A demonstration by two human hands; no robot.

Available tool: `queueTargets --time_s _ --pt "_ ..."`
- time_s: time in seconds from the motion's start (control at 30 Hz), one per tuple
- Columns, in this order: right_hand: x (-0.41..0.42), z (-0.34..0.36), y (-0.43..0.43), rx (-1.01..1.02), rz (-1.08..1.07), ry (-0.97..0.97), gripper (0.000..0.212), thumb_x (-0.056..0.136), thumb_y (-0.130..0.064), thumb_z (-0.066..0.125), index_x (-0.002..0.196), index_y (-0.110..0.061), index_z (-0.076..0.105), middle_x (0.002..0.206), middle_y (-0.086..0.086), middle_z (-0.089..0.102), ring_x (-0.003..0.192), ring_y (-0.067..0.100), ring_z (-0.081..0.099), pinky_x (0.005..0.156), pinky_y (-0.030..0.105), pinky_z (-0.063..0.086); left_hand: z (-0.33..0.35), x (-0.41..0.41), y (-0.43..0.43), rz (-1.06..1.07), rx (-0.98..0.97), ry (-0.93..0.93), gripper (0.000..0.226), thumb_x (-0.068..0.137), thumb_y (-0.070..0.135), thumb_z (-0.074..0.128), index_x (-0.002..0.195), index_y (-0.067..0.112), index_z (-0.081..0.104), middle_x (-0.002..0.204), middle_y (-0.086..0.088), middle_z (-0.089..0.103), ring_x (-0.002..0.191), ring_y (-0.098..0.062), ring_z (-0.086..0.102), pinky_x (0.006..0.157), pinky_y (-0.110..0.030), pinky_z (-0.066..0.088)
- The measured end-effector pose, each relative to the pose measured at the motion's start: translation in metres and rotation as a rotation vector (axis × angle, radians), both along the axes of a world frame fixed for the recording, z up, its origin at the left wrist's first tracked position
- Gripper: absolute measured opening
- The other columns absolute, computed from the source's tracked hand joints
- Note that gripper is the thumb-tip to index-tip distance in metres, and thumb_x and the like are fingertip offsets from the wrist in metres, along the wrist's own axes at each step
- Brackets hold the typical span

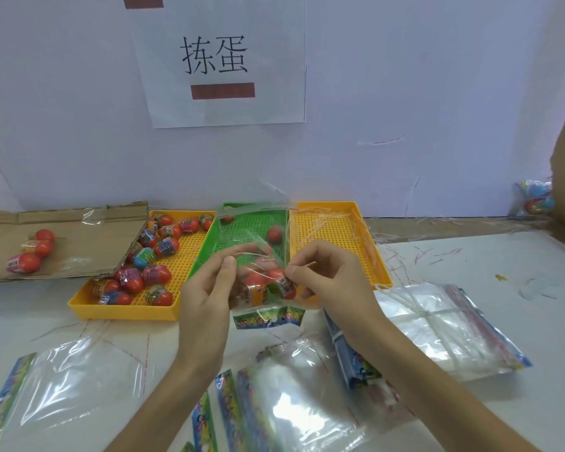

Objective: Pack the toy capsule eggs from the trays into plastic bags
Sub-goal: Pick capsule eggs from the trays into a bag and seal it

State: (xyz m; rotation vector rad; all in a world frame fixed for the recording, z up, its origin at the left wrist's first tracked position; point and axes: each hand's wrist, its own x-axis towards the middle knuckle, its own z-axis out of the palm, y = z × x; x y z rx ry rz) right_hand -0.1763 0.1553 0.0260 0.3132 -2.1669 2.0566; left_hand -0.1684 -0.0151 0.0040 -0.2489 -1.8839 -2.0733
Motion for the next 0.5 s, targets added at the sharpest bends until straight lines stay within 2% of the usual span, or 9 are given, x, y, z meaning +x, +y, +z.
queueTargets --time_s 0.1,0.2,0.33,0.43,0.5 --pt "-0.0002 -0.0003 0.0001 -0.027 0.047 -0.013 0.017 0.089 -0.006 0.072 0.077 -0.015 0.064 0.073 0.001 0.063 0.067 0.018 0.057 0.063 0.035 0.047 -0.0014 -0.0004 0.0003 -0.02 -0.002 -0.009 0.032 0.105 0.029 0.043 0.11 0.034 0.074 0.1 -0.009 0.079 0.095 -0.025 0.075 0.071 -0.032 0.063" --pt "0.0012 -0.0009 -0.0006 -0.007 0.103 -0.027 0.019 0.088 -0.01 0.076 0.078 -0.014 0.061 0.07 -0.005 0.063 0.057 0.012 0.056 0.058 0.029 0.048 -0.002 -0.0015 -0.0017 -0.006 -0.01 -0.021 0.035 0.108 0.024 0.041 0.11 0.036 0.074 0.098 -0.007 0.079 0.091 -0.027 0.075 0.074 -0.034 0.061" --pt "0.001 0.0008 -0.0007 0.025 0.115 0.0 0.022 0.088 -0.002 0.074 0.076 -0.011 0.059 0.071 0.008 0.063 0.049 0.014 0.053 0.052 0.025 0.047 -0.0013 -0.0022 -0.0027 0.026 -0.044 0.004 0.038 0.108 0.019 0.044 0.105 0.039 0.076 0.083 -0.007 0.075 0.089 -0.026 0.074 0.076 -0.034 0.058" --pt "0.0 0.0018 0.0006 0.025 0.127 0.013 0.025 0.087 0.004 0.073 0.075 -0.013 0.058 0.068 0.002 0.061 0.049 0.013 0.052 0.052 0.024 0.045 0.0005 -0.0014 -0.001 0.021 -0.073 0.011 0.038 0.107 0.018 0.045 0.104 0.039 0.077 0.082 0.003 0.075 0.09 -0.021 0.075 0.078 -0.035 0.058" --pt "0.0 0.0013 0.0009 0.034 0.125 0.032 0.024 0.087 0.004 0.072 0.076 -0.013 0.059 0.068 0.001 0.06 0.054 0.015 0.052 0.055 0.027 0.046 0.0028 0.0014 -0.0001 -0.028 -0.01 -0.019 0.032 0.103 0.024 0.047 0.104 0.037 0.077 0.085 0.0 0.077 0.088 -0.021 0.076 0.071 -0.033 0.06"
